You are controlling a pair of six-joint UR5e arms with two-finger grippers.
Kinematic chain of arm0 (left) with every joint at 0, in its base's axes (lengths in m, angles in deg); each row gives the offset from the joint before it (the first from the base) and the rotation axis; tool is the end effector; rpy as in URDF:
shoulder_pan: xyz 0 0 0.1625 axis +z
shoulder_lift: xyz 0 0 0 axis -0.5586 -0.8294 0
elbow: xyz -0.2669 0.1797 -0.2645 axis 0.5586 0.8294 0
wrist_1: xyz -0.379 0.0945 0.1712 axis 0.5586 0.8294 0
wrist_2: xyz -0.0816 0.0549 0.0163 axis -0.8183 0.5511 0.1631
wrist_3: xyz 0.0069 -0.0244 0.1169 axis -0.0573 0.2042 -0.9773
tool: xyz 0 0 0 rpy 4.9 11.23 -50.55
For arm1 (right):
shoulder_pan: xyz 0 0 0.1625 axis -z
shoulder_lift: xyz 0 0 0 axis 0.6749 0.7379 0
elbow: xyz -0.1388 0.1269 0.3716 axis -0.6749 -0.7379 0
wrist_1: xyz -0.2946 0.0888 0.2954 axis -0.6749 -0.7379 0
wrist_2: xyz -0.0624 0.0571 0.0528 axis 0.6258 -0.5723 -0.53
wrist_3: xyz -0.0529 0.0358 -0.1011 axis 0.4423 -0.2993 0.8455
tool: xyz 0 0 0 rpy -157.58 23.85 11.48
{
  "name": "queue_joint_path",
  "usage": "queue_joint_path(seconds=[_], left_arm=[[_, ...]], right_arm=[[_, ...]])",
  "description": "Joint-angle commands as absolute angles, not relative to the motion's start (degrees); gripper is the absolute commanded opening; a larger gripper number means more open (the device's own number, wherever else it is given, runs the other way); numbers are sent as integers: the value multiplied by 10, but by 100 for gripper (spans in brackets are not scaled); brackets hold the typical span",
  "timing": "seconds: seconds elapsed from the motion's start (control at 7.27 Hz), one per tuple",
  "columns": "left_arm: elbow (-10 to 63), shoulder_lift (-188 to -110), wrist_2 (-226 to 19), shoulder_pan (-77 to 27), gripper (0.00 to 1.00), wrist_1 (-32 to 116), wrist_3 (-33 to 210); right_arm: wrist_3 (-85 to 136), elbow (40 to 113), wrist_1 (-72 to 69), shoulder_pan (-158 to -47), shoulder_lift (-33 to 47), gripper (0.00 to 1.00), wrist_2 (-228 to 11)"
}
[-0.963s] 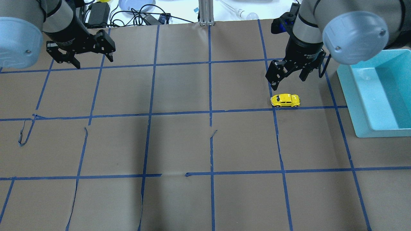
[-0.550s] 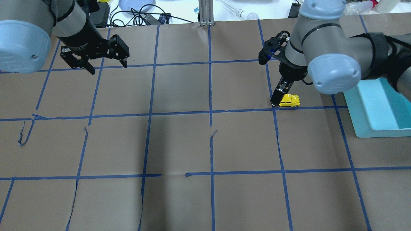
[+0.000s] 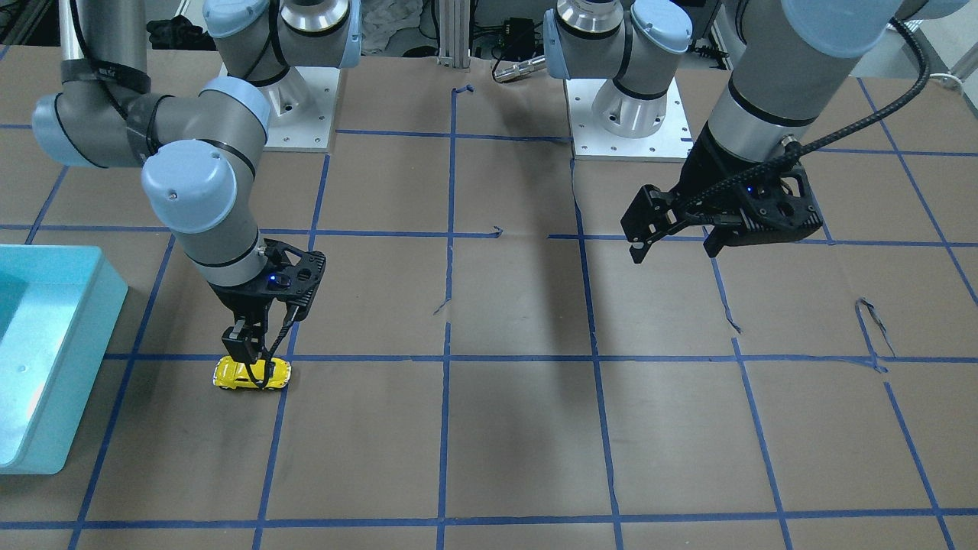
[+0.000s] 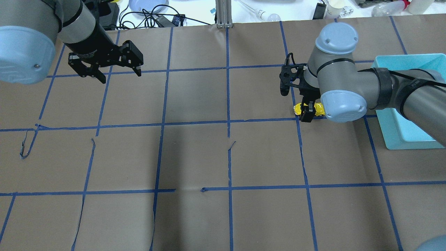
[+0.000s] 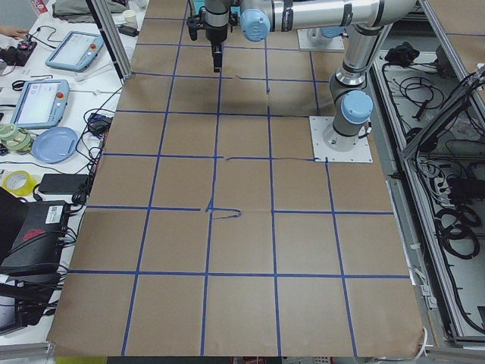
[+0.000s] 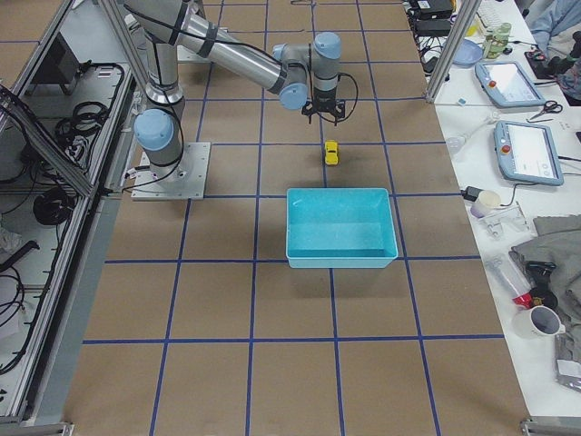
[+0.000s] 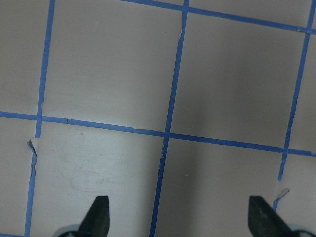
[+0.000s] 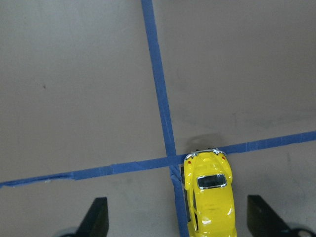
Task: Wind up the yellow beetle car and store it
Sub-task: 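Close the right gripper on the car's rear end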
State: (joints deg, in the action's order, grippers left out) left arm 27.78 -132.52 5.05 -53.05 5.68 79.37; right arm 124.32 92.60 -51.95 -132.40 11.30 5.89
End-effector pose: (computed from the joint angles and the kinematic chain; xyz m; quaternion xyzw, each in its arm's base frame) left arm -0.1112 -0.5414 0.4299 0.0755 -0.9960 0.0397 0.0258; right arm 0.1299 -0.5508 0.2194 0.6565 -0.7539 0.0093 0.0247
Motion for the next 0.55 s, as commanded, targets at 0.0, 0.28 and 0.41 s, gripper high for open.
queue_joint_path(seconds=[0.0, 0.28, 0.41], left_arm=[[282, -1320, 55, -531, 100, 59, 792], [280, -1314, 54, -531, 100, 70, 725], [281, -1306, 55, -531, 100, 93, 719]], right_arm=[[1312, 929, -554, -1320, 91, 100, 70], [1327, 937, -585, -1316, 77, 100, 71], [1348, 940, -595, -1314, 72, 100, 79]])
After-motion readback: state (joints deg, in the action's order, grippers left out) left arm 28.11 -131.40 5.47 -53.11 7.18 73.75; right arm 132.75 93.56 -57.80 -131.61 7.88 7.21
